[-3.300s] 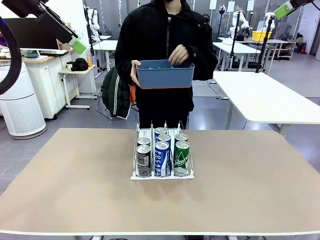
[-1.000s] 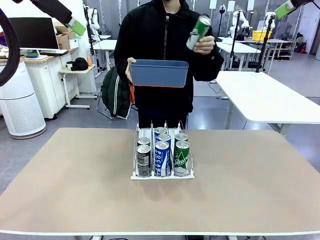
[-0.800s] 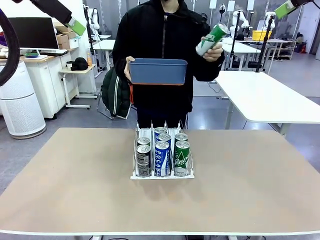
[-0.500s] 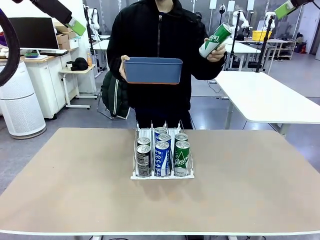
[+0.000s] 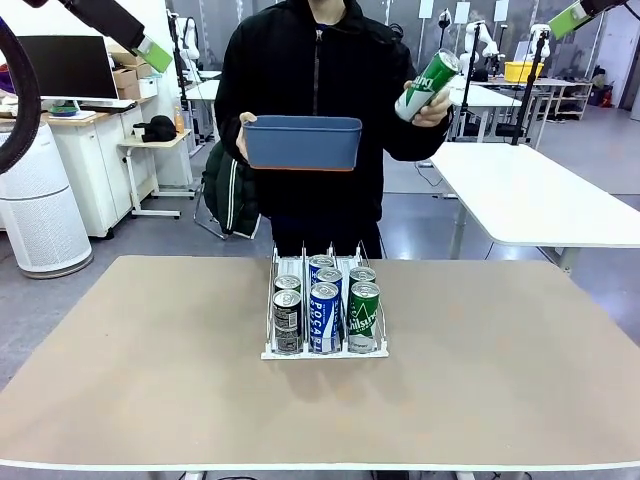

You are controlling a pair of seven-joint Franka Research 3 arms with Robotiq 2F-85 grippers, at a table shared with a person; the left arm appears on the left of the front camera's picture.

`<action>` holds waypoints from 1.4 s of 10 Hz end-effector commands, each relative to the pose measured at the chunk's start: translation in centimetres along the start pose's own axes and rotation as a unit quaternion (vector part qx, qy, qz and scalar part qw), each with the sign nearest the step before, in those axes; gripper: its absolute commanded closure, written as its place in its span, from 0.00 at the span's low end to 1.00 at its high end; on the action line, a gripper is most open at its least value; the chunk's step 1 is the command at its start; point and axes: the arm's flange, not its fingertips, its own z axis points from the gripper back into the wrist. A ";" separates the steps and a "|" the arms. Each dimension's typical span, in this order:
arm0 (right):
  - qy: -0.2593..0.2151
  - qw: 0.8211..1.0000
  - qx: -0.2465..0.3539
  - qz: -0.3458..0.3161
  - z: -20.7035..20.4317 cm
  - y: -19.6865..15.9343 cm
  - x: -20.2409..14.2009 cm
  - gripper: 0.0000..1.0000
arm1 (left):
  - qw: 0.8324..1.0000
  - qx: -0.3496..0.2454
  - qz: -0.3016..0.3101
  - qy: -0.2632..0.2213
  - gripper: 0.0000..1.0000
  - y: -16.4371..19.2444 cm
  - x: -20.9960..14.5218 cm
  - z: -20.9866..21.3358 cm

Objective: Fill the beverage cans into the dispenser.
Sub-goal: Pick up the Sprite handed by the human.

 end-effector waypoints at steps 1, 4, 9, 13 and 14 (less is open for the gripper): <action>0.002 1.000 0.002 0.000 -0.1 0.1 0.0 0.00 | 1.000 -0.004 0.004 -0.006 0.00 -0.2 0.1 0.1; 0.002 1.000 0.002 0.000 -0.1 0.1 0.0 0.00 | 1.000 -0.004 0.004 -0.006 0.00 -0.2 0.1 0.1; -0.010 0.999 0.017 -0.045 -2.3 -3.8 1.5 0.00 | 1.000 -0.004 0.004 -0.006 0.00 -0.2 0.1 0.1; 0.036 0.996 0.047 -0.064 -6.8 -7.3 4.0 0.00 | 1.000 -0.004 0.004 -0.006 0.00 -0.2 0.1 0.1; 0.050 0.995 0.053 -0.067 -7.7 -7.9 4.3 0.00 | 1.000 -0.004 0.004 -0.006 0.00 -0.2 0.1 0.1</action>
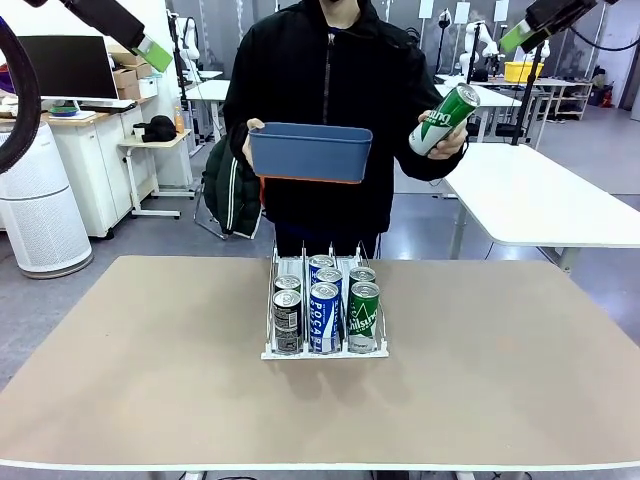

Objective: Fill the beverage cans into the dispenser.
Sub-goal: Pick up the Sprite handed by the human.

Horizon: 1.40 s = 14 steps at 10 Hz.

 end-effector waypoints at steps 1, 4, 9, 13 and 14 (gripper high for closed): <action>0.025 1.000 0.010 -0.012 -0.2 -0.5 1.1 0.00 | 1.000 -0.004 0.005 -0.005 0.00 -0.1 0.1 0.0; 0.039 0.999 0.010 -0.014 -2.9 -1.3 1.7 0.00 | 1.000 -0.004 0.005 -0.005 0.00 -0.1 0.1 0.0; 0.075 0.997 0.023 -0.013 -5.9 -1.3 2.2 0.00 | 1.000 -0.004 0.005 -0.005 0.00 -0.1 0.1 0.0; 0.088 0.996 0.019 -0.004 -7.6 -1.4 1.9 0.00 | 1.000 -0.004 0.005 -0.005 0.00 -0.1 0.1 0.0; 0.091 0.996 0.021 -0.005 -7.9 -1.3 2.0 0.00 | 1.000 -0.004 0.005 -0.005 0.00 -0.1 0.1 0.0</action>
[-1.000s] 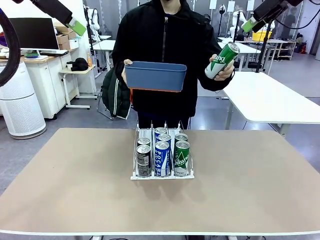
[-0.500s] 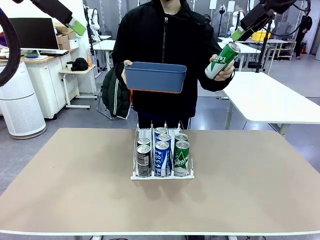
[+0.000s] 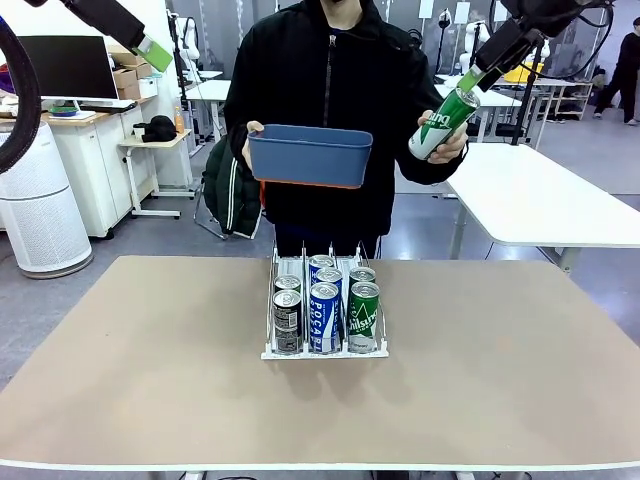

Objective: Fill the beverage cans into the dispenser.
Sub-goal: Pick up the Sprite handed by the human.

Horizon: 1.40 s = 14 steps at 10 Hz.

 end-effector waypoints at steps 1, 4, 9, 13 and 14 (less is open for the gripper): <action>0.018 1.000 0.001 -0.005 -0.2 0.0 0.3 0.00 | 1.000 -0.004 0.005 -0.005 0.00 -0.1 0.0 0.0; 0.026 1.000 0.011 -0.009 -1.2 -0.2 0.2 0.00 | 1.000 -0.004 0.005 -0.005 0.00 -0.1 0.0 0.0; 0.028 1.000 0.012 -0.002 -2.3 -0.6 -0.2 0.00 | 1.000 -0.004 0.005 -0.005 0.00 -0.1 0.0 0.0; 0.029 0.999 0.033 -0.006 -3.2 -1.3 0.1 0.00 | 1.000 -0.004 0.005 -0.005 0.00 -0.1 0.0 0.0; 0.028 0.999 0.038 -0.008 -3.3 -1.3 0.2 0.00 | 1.000 -0.004 0.005 -0.005 0.00 -0.1 0.0 0.0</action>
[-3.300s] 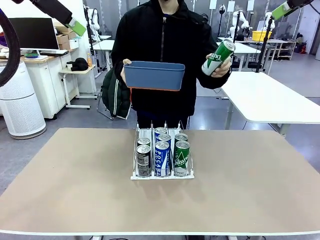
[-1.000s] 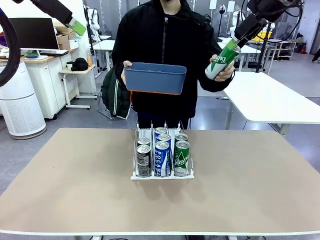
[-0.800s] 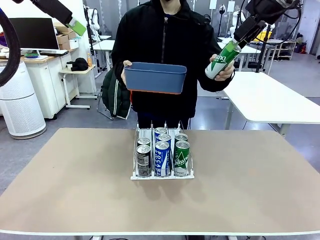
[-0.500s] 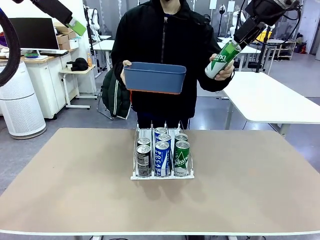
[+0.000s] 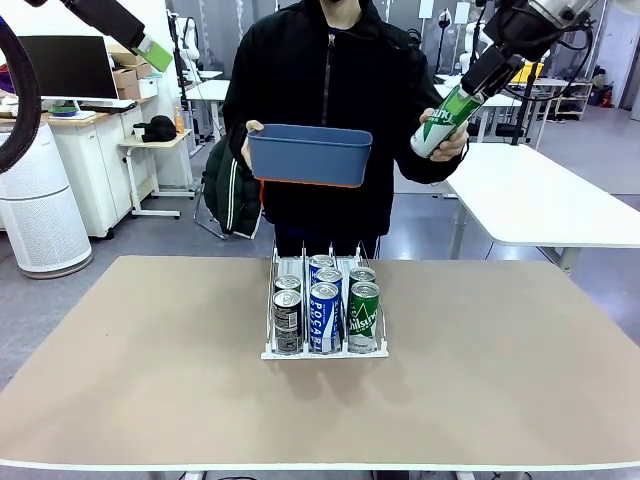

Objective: Fill the beverage cans into the dispenser.
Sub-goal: Pick up the Sprite handed by the human.

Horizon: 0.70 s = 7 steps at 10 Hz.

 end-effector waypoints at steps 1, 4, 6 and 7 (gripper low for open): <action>0.000 1.000 0.017 0.001 0.1 -0.3 0.5 0.00 | 1.000 -0.004 0.005 -0.005 0.00 -0.1 0.0 0.0; 0.001 1.000 0.022 0.002 -0.4 -0.5 0.9 0.00 | 1.000 -0.004 0.005 -0.005 0.00 -0.1 0.0 0.0; 0.004 1.000 0.025 0.000 -0.7 -0.6 1.0 0.00 | 1.000 -0.004 0.005 -0.005 0.00 -0.1 0.0 0.0; 0.003 1.000 0.025 -0.003 -0.8 -0.6 1.0 0.00 | 1.000 -0.004 0.005 -0.005 0.00 -0.1 0.0 0.0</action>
